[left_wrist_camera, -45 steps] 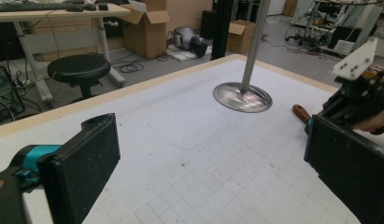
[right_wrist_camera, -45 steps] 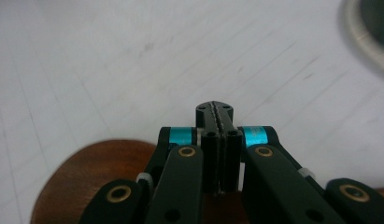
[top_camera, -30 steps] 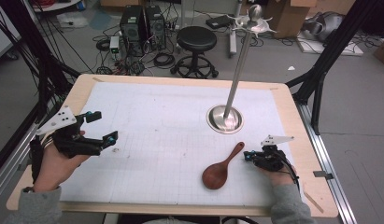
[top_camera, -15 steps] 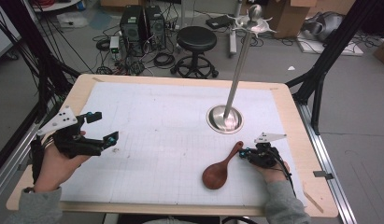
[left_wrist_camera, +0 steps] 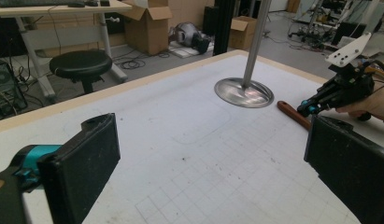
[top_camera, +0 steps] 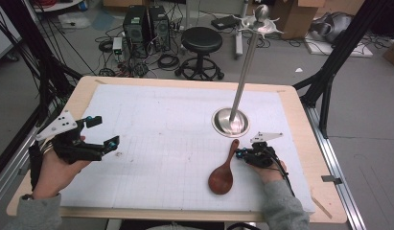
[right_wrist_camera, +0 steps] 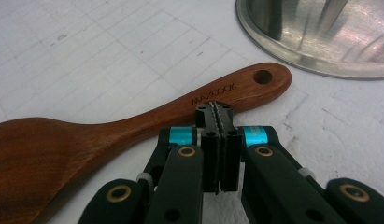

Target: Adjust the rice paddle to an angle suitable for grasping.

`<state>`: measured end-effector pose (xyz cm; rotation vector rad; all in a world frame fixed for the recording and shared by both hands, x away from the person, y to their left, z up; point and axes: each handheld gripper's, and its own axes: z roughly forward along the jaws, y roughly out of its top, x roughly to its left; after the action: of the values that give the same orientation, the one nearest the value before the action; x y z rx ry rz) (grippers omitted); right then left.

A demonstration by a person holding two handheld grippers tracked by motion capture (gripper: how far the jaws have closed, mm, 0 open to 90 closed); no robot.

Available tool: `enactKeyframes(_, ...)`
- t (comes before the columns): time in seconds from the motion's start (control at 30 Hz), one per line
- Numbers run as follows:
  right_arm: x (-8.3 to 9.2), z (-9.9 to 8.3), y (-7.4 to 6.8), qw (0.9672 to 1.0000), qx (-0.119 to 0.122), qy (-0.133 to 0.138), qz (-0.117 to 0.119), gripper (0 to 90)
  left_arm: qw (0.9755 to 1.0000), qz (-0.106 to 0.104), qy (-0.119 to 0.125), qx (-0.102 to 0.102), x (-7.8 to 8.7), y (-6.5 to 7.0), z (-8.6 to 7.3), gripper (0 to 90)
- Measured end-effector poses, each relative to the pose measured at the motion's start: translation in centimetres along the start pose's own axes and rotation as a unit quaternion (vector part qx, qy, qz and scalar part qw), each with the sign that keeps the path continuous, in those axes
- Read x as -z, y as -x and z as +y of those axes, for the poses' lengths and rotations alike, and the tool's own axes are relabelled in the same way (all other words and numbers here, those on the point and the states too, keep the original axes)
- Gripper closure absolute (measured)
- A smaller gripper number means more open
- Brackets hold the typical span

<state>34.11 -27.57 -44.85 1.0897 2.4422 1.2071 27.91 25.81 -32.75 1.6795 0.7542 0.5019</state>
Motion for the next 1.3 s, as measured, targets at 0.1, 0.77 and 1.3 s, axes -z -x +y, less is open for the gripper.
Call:
enactKeyframes(0.1, -0.8, 0.6, -0.5, 1.0000, 0.008, -0.001, 0.004, 90.0, 1.0000, 0.000, -0.001, -0.002, 0.0, 0.0, 0.0, 4.0)
enactKeyframes(0.77, -6.1, 5.3, -4.3, 0.9965, 0.055, -0.040, 0.048, 90.0, 1.0000, 0.010, -0.001, 0.001, 0.9, -0.1, -0.3, 3.9)
enactKeyframes(1.3, -7.7, 6.9, -6.3, 0.9918, 0.081, -0.059, 0.079, 90.0, 0.9998, 0.016, -0.006, 0.002, 1.5, -0.1, -0.6, 3.9)
